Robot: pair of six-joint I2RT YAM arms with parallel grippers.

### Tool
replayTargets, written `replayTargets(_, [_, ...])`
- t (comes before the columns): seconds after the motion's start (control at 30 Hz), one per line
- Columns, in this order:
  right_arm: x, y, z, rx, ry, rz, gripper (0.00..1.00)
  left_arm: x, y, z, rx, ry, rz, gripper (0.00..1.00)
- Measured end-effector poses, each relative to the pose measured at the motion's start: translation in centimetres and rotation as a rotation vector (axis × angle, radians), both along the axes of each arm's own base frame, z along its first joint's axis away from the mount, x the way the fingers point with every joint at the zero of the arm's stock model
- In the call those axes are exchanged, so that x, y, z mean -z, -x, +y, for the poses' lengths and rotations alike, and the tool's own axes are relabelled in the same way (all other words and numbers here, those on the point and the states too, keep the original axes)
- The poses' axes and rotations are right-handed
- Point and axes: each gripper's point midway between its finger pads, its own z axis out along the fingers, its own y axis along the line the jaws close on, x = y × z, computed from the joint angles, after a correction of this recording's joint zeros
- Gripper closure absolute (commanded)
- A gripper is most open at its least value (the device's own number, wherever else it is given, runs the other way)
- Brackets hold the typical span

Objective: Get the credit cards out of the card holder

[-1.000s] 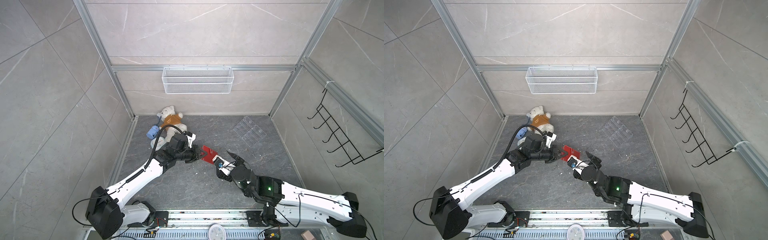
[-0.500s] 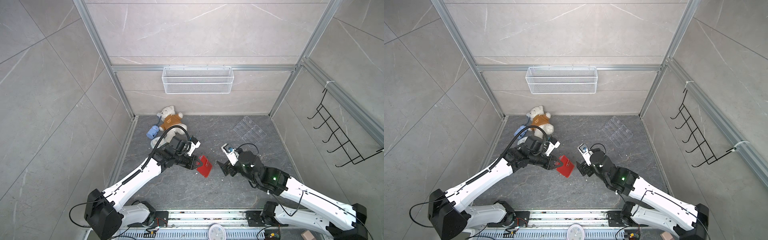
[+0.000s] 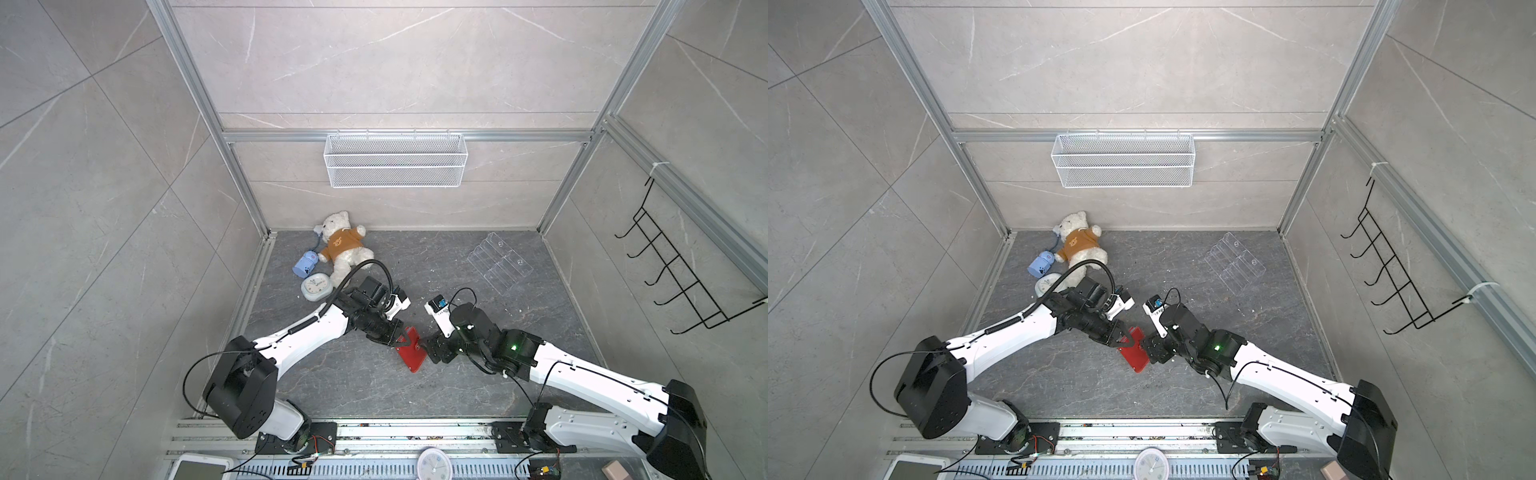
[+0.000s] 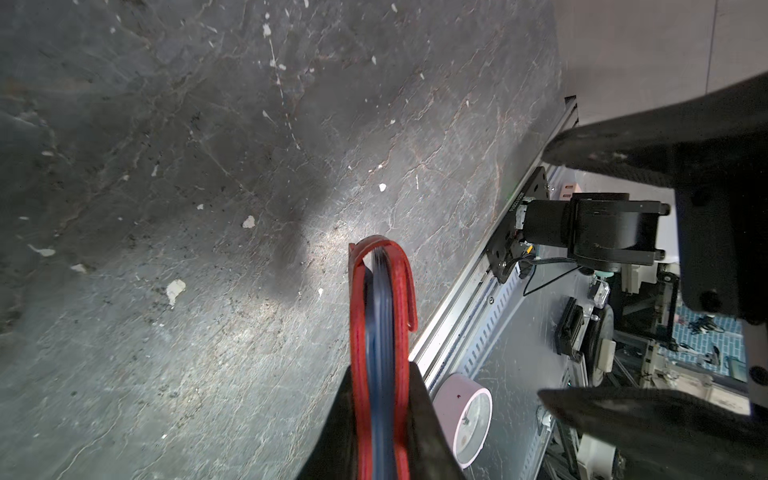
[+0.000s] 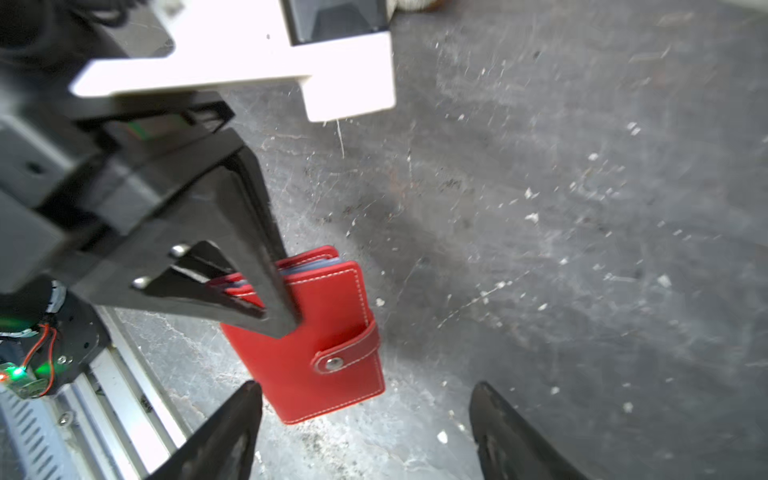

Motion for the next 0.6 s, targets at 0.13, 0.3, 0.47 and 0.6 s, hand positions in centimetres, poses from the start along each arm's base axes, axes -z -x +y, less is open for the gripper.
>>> replayTargets(0.13, [1.8,0.4,0.4,0.005,0.000,0.061,0.25,1.4,-0.1,-0.3,0.007,-0.009,0.035,1.00])
replayTargets(0.3, [4.8,0.4,0.7,0.028,0.032,0.130,0.33,2.6,-0.2,-0.8,0.015,-0.008,0.069,1.00])
replayTargets(0.47, [7.5,0.4,0.9,0.051,0.069,0.192,0.36,4.4,-0.2,-1.1,0.016,-0.027,0.114,1.00])
replayTargets(0.6, [8.6,0.4,0.9,0.068,0.085,0.213,0.39,4.9,-0.2,-1.2,0.018,-0.026,0.127,1.00])
